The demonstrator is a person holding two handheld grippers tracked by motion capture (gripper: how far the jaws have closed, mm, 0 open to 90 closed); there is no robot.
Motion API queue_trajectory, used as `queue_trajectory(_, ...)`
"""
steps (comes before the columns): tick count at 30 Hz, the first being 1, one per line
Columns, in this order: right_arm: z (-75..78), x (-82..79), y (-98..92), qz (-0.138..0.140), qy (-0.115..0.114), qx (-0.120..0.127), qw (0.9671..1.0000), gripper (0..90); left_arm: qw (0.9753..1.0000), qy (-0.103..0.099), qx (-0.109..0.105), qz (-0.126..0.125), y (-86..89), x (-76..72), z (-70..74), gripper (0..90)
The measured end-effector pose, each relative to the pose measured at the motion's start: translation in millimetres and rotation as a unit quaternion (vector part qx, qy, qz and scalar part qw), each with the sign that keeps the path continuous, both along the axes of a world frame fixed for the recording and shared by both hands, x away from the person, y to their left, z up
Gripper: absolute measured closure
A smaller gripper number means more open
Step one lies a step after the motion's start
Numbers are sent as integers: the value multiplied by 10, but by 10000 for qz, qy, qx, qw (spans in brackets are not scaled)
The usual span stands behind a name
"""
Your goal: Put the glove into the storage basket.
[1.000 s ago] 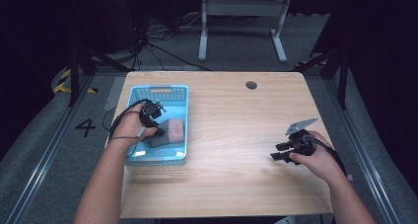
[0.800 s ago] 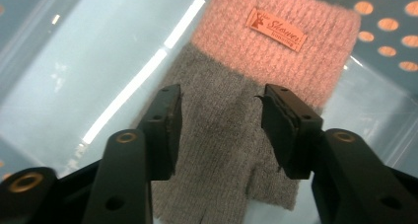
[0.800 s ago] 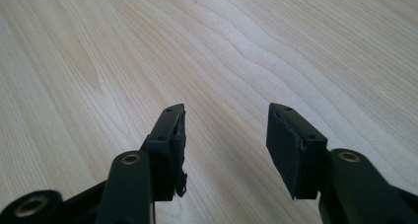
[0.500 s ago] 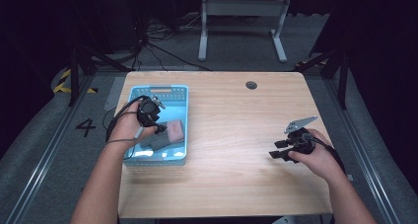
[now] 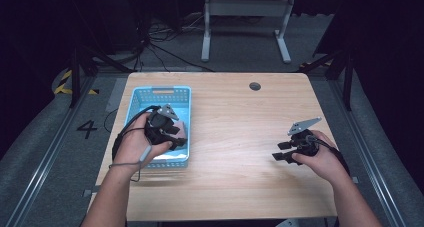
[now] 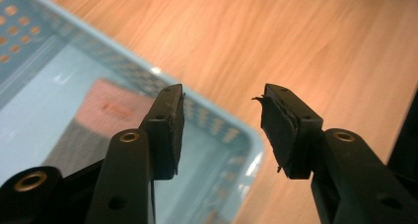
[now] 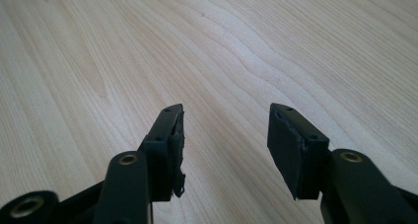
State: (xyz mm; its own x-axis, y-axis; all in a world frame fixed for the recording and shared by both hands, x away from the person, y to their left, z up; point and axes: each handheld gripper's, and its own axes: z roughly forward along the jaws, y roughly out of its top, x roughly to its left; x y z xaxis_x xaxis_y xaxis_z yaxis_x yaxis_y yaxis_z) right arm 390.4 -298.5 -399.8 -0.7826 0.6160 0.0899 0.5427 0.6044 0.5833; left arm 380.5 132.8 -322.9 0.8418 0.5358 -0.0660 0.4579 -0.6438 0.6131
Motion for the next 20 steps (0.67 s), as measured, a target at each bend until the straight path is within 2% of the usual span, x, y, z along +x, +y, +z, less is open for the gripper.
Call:
queue_trajectory(4, -2, -6, -8, -22, 22, 5, 10000, 492, 9998, -6, -32, -173, -146, -143, -53, 509)
queue_trajectory(7, -15, -6, -17, -35, 56, -5, 10000, 491, 9992, 95, -219, -322, -252, -229, -102, 494)
queue_trajectory(10, -28, -2, -30, -39, 55, 0, 10000, 489, 9990, 97, -101, -428, -373, -266, -170, 484)
queue_trajectory(14, -41, 0, -49, -80, 72, 6, 9999, 484, 9983, 199, -92, -539, -466, -267, -286, 465)
queue_trajectory(20, -63, 16, -78, -130, 72, 27, 9999, 477, 9983, 276, 19, -511, -514, -267, -405, 452)
